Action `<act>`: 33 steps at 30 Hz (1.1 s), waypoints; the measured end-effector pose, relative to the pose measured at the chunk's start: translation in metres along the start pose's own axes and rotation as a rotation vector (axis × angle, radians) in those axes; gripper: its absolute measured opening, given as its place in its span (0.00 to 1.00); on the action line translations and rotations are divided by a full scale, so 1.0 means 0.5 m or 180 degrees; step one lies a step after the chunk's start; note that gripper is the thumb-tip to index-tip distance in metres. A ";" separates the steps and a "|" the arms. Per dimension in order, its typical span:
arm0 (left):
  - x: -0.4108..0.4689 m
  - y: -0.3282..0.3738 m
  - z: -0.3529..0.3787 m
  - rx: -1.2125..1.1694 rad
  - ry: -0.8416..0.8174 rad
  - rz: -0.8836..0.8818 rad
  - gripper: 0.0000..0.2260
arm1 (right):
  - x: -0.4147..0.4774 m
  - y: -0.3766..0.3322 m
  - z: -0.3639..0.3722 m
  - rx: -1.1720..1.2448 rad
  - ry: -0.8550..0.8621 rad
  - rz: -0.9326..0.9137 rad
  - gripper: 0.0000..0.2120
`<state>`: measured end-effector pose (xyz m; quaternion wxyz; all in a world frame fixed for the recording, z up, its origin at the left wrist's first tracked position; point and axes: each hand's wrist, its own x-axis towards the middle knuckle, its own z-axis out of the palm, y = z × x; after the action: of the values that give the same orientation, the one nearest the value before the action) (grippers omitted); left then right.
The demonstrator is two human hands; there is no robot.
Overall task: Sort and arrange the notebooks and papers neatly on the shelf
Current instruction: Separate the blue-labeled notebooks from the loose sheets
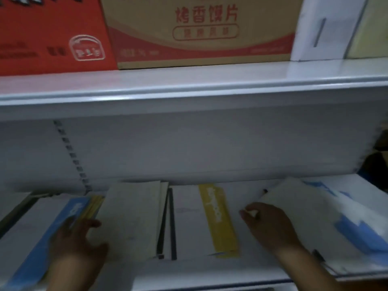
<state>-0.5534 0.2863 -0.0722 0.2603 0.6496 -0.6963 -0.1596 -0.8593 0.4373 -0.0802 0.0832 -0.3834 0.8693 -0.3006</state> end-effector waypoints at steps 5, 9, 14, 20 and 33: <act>-0.058 0.185 0.060 -0.1104 -0.0901 0.1090 0.29 | 0.033 0.160 -0.131 0.0432 0.0697 0.0661 0.19; -0.132 0.345 0.178 -0.1258 -0.1854 0.1607 0.14 | 0.005 0.274 -0.148 0.0030 0.0225 0.1034 0.38; -0.168 0.453 0.339 -0.0154 -0.2269 0.1558 0.37 | -0.031 0.315 -0.166 -0.0553 0.0215 0.1012 0.40; -0.195 0.489 0.344 0.0250 -0.2550 0.1529 0.33 | -0.023 0.364 -0.230 -0.0247 0.0068 0.1395 0.31; -0.087 0.272 0.055 -0.3088 -0.1299 -0.0529 0.09 | 0.006 0.226 -0.172 0.2595 -0.0713 0.0832 0.13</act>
<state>-0.6799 0.3406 -0.0250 0.3766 0.4632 -0.5252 -0.6065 -0.9634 0.5337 -0.0769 0.3586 -0.2364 0.7065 -0.5625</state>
